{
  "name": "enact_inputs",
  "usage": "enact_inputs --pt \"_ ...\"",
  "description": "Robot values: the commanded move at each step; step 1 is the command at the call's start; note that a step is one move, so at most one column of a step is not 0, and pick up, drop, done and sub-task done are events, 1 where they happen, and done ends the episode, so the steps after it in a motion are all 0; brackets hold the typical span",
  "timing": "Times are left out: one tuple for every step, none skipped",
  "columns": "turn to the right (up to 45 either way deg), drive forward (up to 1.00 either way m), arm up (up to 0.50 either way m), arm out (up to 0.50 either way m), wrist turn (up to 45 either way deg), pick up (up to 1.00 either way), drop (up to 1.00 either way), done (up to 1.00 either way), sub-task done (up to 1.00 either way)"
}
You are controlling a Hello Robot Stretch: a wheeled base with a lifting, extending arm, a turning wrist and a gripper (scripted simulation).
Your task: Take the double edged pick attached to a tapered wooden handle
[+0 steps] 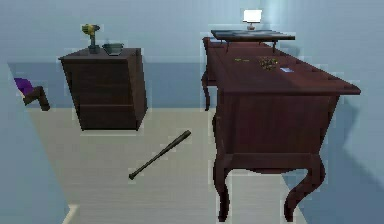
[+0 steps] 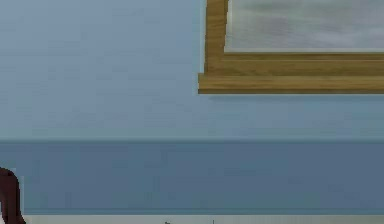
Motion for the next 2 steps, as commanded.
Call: enact_inputs --pt "0.0 0.00 0.00 0.48 0.0 0.00 0.00 0.00 0.00" --pt "0.0 0.00 0.00 0.00 45.0 0.00 0.00 0.00 0.00"
